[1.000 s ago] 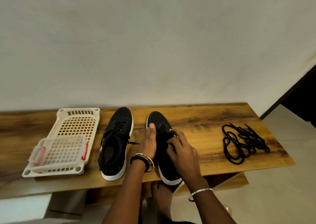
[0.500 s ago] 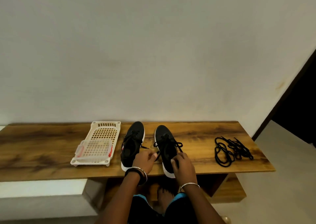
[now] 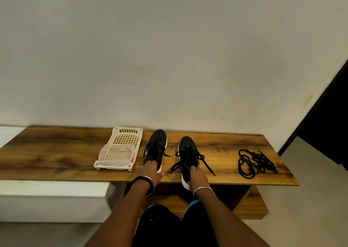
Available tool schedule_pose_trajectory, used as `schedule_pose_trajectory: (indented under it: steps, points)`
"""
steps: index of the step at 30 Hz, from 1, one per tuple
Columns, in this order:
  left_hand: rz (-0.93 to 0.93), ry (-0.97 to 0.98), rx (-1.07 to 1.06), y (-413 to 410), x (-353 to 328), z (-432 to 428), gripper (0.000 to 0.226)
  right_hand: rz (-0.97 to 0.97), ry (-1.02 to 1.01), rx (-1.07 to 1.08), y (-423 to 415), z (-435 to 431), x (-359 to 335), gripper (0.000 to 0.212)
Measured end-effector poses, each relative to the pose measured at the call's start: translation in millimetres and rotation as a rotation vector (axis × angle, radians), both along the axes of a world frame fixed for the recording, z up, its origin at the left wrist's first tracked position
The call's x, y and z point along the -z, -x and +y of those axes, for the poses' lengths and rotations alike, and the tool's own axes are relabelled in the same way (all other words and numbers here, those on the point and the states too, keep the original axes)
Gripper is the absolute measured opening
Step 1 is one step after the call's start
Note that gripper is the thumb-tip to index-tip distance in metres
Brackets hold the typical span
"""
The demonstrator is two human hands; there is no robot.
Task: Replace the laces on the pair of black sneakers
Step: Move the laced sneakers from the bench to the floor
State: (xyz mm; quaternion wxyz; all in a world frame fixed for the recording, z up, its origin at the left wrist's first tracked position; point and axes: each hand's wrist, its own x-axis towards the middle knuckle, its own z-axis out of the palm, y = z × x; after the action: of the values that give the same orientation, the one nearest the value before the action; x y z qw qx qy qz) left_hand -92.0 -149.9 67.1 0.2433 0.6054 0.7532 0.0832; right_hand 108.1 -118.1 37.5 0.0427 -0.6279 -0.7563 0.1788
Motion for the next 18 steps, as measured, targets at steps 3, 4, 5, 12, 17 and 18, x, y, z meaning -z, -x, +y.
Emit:
schedule_pose_trajectory:
  steps: [3, 4, 5, 12, 17, 18]
  points:
    - [0.093, -0.028, 0.009, 3, 13, 16, 0.062, -0.002, -0.003, 0.009, 5, 12, 11, 0.033]
    - [0.137, -0.067, 0.005, 2, 16, 21, 0.063, -0.004, -0.001, 0.012, 7, 15, 14, 0.031]
    - [0.188, -0.109, -0.004, 1, 24, 28, 0.064, -0.008, -0.004, 0.010, 11, 21, 21, 0.031]
    - [0.402, -0.089, -0.155, -4, 58, 60, 0.046, 0.059, -0.047, -0.030, 34, 70, 50, 0.028]
    - [0.355, -0.023, -0.112, -8, 72, 77, 0.046, 0.086, -0.045, -0.039, 50, 86, 63, 0.024]
    - [0.369, -0.028, -0.095, -10, 69, 80, 0.045, 0.090, -0.031, -0.030, 51, 86, 63, 0.027]
